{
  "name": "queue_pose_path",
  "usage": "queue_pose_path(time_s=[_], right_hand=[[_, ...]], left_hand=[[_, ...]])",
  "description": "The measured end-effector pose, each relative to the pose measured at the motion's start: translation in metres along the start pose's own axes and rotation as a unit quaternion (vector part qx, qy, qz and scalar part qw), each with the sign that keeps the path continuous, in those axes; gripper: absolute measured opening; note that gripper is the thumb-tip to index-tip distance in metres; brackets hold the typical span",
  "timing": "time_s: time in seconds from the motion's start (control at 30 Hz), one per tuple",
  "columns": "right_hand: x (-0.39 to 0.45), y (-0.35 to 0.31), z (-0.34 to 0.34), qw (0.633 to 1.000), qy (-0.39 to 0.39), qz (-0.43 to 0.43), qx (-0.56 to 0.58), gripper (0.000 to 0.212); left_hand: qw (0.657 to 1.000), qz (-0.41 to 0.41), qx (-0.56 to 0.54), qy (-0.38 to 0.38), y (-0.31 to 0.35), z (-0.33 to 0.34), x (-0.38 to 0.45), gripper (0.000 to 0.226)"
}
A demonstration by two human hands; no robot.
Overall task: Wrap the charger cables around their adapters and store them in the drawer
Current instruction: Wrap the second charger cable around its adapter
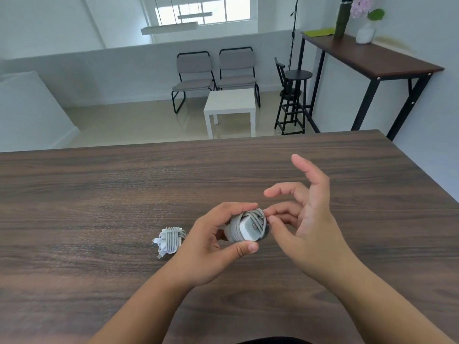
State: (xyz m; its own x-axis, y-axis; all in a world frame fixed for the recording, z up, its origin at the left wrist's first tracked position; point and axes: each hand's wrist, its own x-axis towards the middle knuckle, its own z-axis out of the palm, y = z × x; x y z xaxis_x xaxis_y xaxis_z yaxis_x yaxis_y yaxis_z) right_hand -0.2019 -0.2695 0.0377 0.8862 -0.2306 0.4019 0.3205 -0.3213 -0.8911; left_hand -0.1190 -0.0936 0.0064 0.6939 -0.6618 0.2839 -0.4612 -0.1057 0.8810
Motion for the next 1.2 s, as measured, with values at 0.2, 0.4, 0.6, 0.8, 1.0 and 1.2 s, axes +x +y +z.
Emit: queue_pose_path(time_s=[0.2, 0.4, 0.6, 0.8, 1.0, 1.2], right_hand=[[0.008, 0.007, -0.002, 0.978, -0.01, 0.102, 0.18, 0.074], [0.007, 0.023, 0.007, 0.975, 0.027, 0.138, 0.171, 0.033], [0.01, 0.026, 0.013, 0.988, -0.055, 0.089, 0.113, 0.031], [0.023, 0.028, -0.003, 0.989, -0.14, 0.056, -0.005, 0.034], [0.032, 0.034, -0.008, 0.984, -0.176, 0.03, 0.004, 0.029], [0.023, 0.044, 0.005, 0.99, -0.081, 0.026, 0.108, 0.035]], left_hand=[[0.99, -0.043, -0.126, 0.046, -0.005, 0.0, -0.003, 0.05], [0.979, -0.05, -0.179, 0.082, -0.008, 0.0, 0.003, 0.052], [0.974, -0.044, -0.202, 0.089, -0.011, 0.002, 0.002, 0.053], [0.975, -0.058, -0.2, 0.076, -0.011, -0.002, 0.001, 0.052], [0.975, -0.068, -0.21, 0.039, -0.009, -0.002, 0.003, 0.053], [0.97, -0.072, -0.226, 0.047, -0.004, 0.003, 0.008, 0.052]])
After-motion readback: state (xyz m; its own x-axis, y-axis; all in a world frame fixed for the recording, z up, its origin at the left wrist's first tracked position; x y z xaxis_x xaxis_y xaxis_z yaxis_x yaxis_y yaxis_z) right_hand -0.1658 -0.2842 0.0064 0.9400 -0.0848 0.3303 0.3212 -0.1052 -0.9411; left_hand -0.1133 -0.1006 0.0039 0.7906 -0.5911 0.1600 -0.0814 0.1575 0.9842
